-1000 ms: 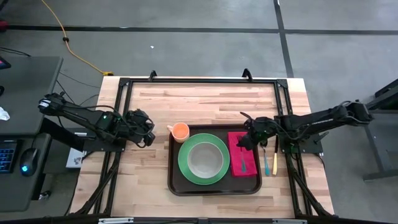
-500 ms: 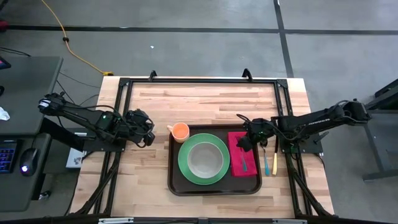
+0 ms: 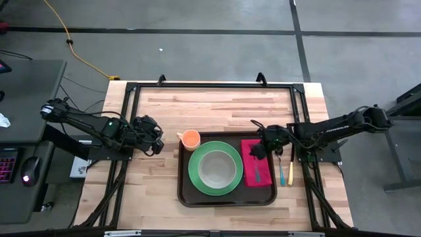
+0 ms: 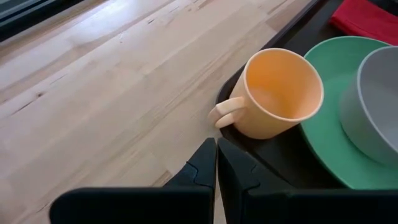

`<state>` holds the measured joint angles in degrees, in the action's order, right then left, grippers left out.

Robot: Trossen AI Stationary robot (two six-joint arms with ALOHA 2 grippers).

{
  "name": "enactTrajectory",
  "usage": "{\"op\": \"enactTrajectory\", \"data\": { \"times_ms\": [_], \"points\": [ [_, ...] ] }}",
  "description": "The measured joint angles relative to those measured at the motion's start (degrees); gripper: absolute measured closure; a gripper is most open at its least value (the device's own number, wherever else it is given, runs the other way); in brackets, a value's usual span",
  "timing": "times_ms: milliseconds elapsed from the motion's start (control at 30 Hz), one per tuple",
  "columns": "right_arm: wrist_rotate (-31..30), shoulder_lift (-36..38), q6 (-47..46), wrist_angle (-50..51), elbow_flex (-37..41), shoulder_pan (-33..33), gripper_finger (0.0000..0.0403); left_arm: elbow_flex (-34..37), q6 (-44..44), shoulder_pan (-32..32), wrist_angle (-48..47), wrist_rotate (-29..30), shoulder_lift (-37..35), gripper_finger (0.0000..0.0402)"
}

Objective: Set up tray
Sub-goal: Put the fork on top of the table napkin on the serving tray

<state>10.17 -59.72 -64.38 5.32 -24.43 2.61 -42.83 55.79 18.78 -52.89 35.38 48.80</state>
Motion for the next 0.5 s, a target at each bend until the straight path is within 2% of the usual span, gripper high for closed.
{"op": "enactTrajectory", "data": {
  "times_ms": [167,500],
  "points": [
    [0.6,0.0,-1.1,-3.1,0.0,0.0,0.0403,0.0,0.0,0.0,-0.2,0.0,0.0,0.0357],
    [-1.3,0.0,0.7,0.0,0.0,0.1,0.0403,0.0,0.0,0.0,-0.9,-0.2,0.0,0.0357]
  ]
}}
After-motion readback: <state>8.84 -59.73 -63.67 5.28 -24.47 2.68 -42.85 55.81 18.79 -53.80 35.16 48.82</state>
